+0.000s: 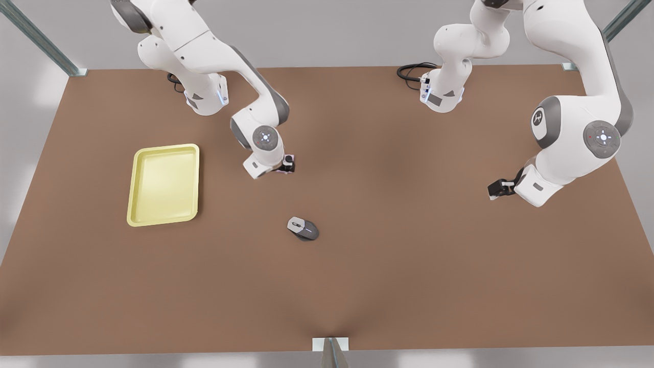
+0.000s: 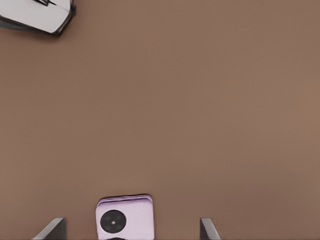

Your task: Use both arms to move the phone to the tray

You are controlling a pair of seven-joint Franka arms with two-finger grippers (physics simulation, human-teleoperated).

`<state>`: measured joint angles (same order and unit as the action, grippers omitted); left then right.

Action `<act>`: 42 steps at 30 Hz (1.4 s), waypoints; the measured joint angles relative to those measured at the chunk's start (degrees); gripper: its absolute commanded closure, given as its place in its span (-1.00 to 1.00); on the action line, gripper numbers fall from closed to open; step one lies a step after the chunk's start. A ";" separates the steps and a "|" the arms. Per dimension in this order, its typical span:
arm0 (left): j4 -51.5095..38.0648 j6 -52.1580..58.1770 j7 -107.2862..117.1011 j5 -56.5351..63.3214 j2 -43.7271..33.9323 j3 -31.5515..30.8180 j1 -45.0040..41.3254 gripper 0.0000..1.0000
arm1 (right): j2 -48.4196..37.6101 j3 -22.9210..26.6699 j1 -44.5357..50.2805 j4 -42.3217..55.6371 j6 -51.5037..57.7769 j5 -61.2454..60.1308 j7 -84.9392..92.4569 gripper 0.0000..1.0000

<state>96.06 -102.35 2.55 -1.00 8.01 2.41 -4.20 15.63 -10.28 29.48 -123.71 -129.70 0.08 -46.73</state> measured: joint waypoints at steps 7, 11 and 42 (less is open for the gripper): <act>0.03 0.36 -2.36 0.11 0.04 -0.12 -0.11 -1.00 | -1.84 -0.67 3.03 -6.44 -11.24 1.10 -5.36 -1.00; 0.03 0.43 -3.27 0.14 0.32 -0.15 -0.12 -1.00 | -3.42 -1.61 3.16 -8.32 -13.66 1.20 -7.62 -1.00; 0.09 0.57 -4.79 2.06 0.48 -1.53 -0.16 -1.00 | 5.80 -4.07 2.16 -14.24 -27.25 4.06 -12.34 -0.97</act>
<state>96.16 -101.78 -2.24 1.06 8.49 0.88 -4.37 21.43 -14.35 31.63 -137.95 -156.95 4.14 -59.07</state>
